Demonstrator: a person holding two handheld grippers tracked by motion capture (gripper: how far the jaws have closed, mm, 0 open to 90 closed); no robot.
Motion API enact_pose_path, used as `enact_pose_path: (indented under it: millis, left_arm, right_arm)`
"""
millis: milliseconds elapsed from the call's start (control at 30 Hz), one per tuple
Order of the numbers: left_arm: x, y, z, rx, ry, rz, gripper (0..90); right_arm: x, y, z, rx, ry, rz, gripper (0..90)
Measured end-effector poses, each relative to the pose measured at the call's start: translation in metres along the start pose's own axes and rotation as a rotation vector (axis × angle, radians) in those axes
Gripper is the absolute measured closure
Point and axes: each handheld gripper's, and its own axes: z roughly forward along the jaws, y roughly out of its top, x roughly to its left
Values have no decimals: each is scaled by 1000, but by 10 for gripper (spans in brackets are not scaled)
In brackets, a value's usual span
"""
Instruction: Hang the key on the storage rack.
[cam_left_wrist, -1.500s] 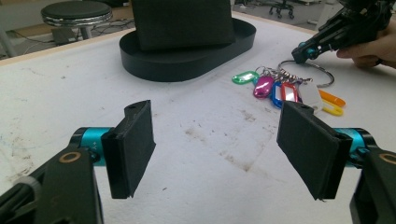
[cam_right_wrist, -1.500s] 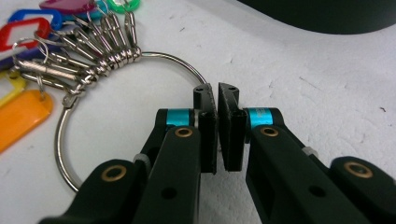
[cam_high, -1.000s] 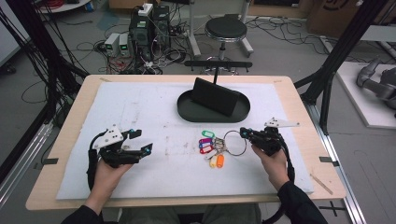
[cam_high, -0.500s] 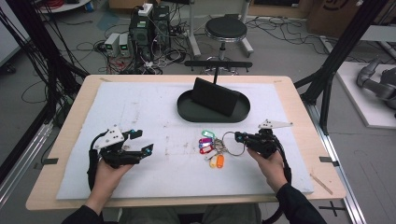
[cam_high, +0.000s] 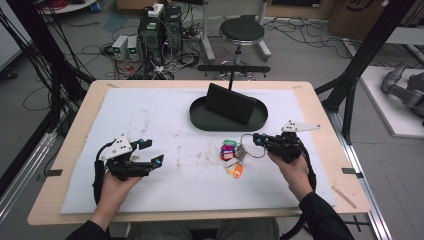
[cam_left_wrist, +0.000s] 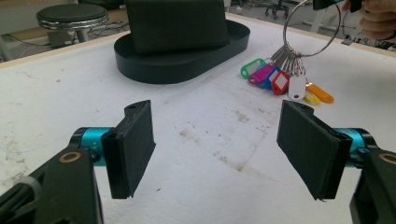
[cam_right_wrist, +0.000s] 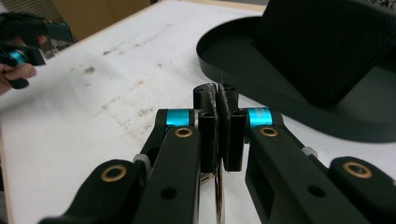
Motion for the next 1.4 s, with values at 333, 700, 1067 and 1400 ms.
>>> enact_pose_path:
  millis: [333, 700, 1067, 1400]
  left_arm:
    - [-1, 0, -1, -5, -5, 6, 273]
    - [-1, 0, 0, -2, -8, 8, 273]
    - [-1, 0, 0, -2, -7, 7, 273]
    - [-1, 0, 0, 1, -9, 4, 273]
  right_arm:
    - [-3, 22, -8, -30, 53, -40, 879]
    - [-5, 46, -18, -64, 81, -74, 879]
    - [-12, 62, -28, -99, 86, -84, 879]
    - [-18, 81, -38, -126, 61, -114, 879]
